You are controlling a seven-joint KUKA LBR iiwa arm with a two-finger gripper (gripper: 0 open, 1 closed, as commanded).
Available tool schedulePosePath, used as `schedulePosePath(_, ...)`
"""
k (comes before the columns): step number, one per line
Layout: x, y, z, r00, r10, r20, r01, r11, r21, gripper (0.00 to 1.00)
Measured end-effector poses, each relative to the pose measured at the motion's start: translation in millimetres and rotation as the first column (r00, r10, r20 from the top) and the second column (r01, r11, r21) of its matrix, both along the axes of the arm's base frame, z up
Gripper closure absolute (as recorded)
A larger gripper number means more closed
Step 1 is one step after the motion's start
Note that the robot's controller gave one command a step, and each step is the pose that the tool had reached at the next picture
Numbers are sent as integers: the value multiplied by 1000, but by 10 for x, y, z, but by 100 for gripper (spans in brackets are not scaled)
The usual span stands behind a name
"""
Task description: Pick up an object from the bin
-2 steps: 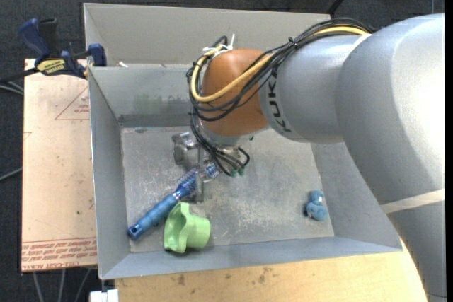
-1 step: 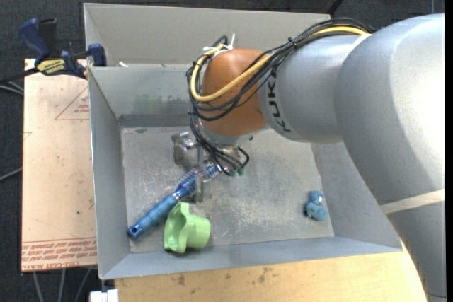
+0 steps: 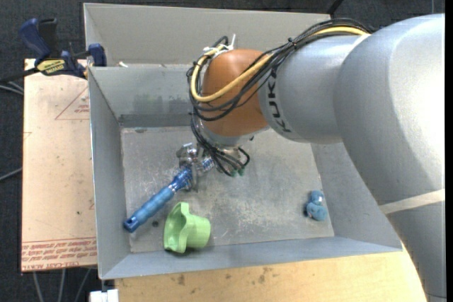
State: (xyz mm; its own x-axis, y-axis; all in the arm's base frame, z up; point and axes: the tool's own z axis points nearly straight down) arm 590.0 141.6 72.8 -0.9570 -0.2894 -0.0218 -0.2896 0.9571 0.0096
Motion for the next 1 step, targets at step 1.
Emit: schedulePosePath(1,21,8,1035,1000,0,-9,0,1000,-12,100)
